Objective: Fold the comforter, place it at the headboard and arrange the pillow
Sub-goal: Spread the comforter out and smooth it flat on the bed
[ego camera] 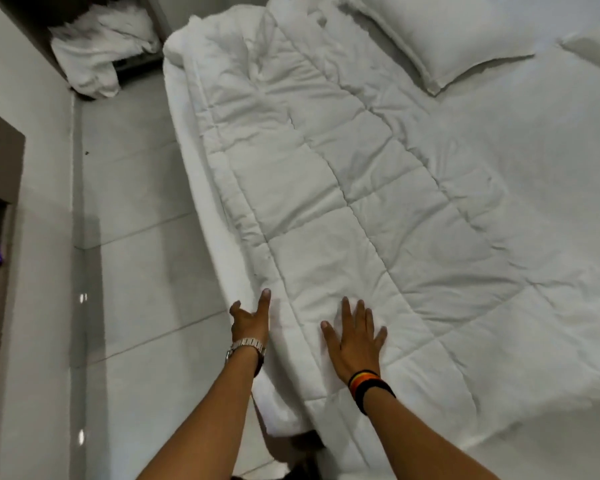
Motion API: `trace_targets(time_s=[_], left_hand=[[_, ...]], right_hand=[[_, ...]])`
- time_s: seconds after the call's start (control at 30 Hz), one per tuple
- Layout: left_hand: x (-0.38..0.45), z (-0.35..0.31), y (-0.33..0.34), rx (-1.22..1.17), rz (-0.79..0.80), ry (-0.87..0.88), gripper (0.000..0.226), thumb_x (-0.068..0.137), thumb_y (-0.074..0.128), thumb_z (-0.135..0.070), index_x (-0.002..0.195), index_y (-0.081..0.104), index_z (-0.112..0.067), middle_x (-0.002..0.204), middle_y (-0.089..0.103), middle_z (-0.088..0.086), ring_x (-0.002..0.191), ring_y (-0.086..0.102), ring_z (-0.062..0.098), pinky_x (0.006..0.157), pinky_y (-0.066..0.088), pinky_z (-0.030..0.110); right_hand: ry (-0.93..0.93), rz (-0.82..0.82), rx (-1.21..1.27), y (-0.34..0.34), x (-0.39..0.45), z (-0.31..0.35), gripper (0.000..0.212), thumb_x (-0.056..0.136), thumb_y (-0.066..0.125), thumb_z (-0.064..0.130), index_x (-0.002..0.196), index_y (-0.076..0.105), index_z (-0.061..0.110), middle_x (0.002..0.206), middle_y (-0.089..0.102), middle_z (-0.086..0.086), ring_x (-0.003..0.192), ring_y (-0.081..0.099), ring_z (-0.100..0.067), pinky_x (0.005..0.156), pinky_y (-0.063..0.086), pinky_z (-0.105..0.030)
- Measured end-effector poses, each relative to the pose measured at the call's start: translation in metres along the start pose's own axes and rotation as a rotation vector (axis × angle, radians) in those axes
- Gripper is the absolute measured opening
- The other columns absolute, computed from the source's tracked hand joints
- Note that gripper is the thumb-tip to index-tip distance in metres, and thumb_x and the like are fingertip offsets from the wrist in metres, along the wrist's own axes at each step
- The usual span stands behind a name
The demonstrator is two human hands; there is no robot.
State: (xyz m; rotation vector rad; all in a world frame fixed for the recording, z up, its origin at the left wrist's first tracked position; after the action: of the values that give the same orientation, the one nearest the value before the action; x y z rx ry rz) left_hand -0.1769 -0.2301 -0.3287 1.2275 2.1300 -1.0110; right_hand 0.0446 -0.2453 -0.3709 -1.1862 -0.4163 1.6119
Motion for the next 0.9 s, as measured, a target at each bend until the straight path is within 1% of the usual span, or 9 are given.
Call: trace_targets(time_s=[0.13, 0.2, 0.27, 0.33, 0.43, 0.53, 0.67, 0.8, 0.9], left_hand=[[0.017, -0.048, -0.030, 0.024, -0.030, 0.050, 0.091, 0.094, 0.050, -0.072, 0.162, 0.017, -0.022, 0.150, 0.052, 0.018, 0.133, 0.053, 0.038, 0.112, 0.041, 0.047], [0.039, -0.083, -0.042, 0.012, -0.034, 0.109, 0.084, 0.099, 0.049, -0.064, 0.162, 0.017, -0.019, 0.152, 0.049, 0.015, 0.137, 0.049, 0.037, 0.109, 0.038, 0.044], [0.070, -0.122, -0.050, 0.026, -0.033, 0.193, 0.082, 0.099, 0.050, -0.063, 0.162, 0.019, -0.020, 0.139, 0.057, 0.006, 0.136, 0.050, 0.034, 0.106, 0.038, 0.041], [0.113, -0.161, -0.054, 0.011, -0.013, 0.226, 0.085, 0.095, 0.051, -0.070, 0.160, 0.020, -0.024, 0.138, 0.058, 0.004, 0.135, 0.051, 0.034, 0.108, 0.039, 0.042], [0.189, -0.218, -0.043, -0.015, -0.007, 0.223, 0.098, 0.089, 0.053, -0.077, 0.163, 0.016, -0.024, 0.158, 0.045, 0.013, 0.140, 0.048, 0.036, 0.112, 0.038, 0.047], [0.273, -0.272, -0.009, -0.043, 0.032, 0.106, 0.114, 0.083, 0.056, -0.081, 0.165, 0.008, -0.019, 0.165, 0.033, 0.014, 0.147, 0.040, 0.037, 0.118, 0.031, 0.049], [0.338, -0.317, 0.025, -0.094, -0.019, -0.030, 0.125, 0.076, 0.062, -0.084, 0.163, 0.017, -0.006, 0.164, 0.034, 0.017, 0.146, 0.041, 0.037, 0.120, 0.031, 0.048], [0.358, -0.364, 0.028, -0.190, 0.059, -0.038, 0.103, 0.080, 0.079, -0.061, 0.154, 0.038, -0.003, 0.146, 0.054, 0.007, 0.122, 0.058, 0.024, 0.092, 0.042, 0.028], [0.365, -0.381, -0.008, -0.105, 0.083, -0.003, 0.103, 0.077, 0.081, -0.062, 0.151, 0.043, -0.001, 0.141, 0.058, 0.007, 0.109, 0.058, 0.021, 0.089, 0.043, 0.028]], right_hand=[[0.006, -0.133, 0.149, -0.028, 0.017, 0.038, 0.078, 0.104, 0.025, 0.071, 0.168, -0.003, 0.037, 0.178, -0.008, -0.003, 0.164, -0.009, -0.022, 0.128, -0.014, -0.056], [-0.008, -0.210, 0.179, -0.043, 0.045, 0.067, 0.082, 0.100, 0.021, 0.075, 0.168, -0.001, 0.036, 0.178, -0.008, -0.005, 0.164, -0.008, -0.023, 0.128, -0.013, -0.057], [-0.032, -0.274, 0.182, -0.055, 0.078, 0.100, 0.083, 0.099, 0.020, 0.075, 0.169, 0.001, 0.035, 0.178, -0.006, -0.006, 0.164, -0.007, -0.025, 0.128, -0.012, -0.058], [-0.056, -0.326, 0.173, -0.058, 0.114, 0.137, 0.080, 0.102, 0.022, 0.073, 0.169, 0.001, 0.035, 0.178, -0.005, -0.007, 0.164, -0.006, -0.026, 0.128, -0.012, -0.058], [-0.056, -0.373, 0.149, -0.054, 0.175, 0.186, 0.077, 0.104, 0.026, 0.071, 0.169, 0.001, 0.038, 0.178, -0.007, -0.007, 0.164, -0.008, -0.027, 0.127, -0.012, -0.059], [0.087, -0.380, 0.151, -0.034, 0.242, 0.219, 0.081, 0.100, 0.024, 0.076, 0.167, -0.004, 0.042, 0.177, -0.015, -0.005, 0.163, -0.014, -0.027, 0.127, -0.012, -0.062], [0.287, -0.305, 0.062, -0.001, 0.296, 0.235, 0.083, 0.096, 0.014, 0.084, 0.165, -0.014, 0.046, 0.175, -0.024, -0.006, 0.162, -0.019, -0.032, 0.123, -0.013, -0.069], [0.326, -0.261, 0.148, 0.002, 0.306, 0.274, 0.084, 0.085, -0.008, 0.090, 0.160, -0.021, 0.054, 0.174, -0.028, -0.002, 0.160, -0.025, -0.028, 0.123, -0.019, -0.064], [0.319, -0.249, 0.162, 0.002, 0.300, 0.305, 0.078, 0.088, -0.005, 0.089, 0.157, -0.021, 0.058, 0.170, -0.034, 0.007, 0.158, -0.030, -0.020, 0.123, -0.022, -0.061]])
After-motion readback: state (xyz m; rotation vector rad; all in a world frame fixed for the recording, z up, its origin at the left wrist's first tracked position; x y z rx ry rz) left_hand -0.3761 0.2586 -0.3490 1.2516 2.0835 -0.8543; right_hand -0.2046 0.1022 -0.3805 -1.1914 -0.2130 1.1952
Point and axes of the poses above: each hand's wrist, its own x-axis towards the middle knuckle, its own y-axis out of the palm, z = x × y, the point moved 4 cm from there along x, towards the middle knuckle
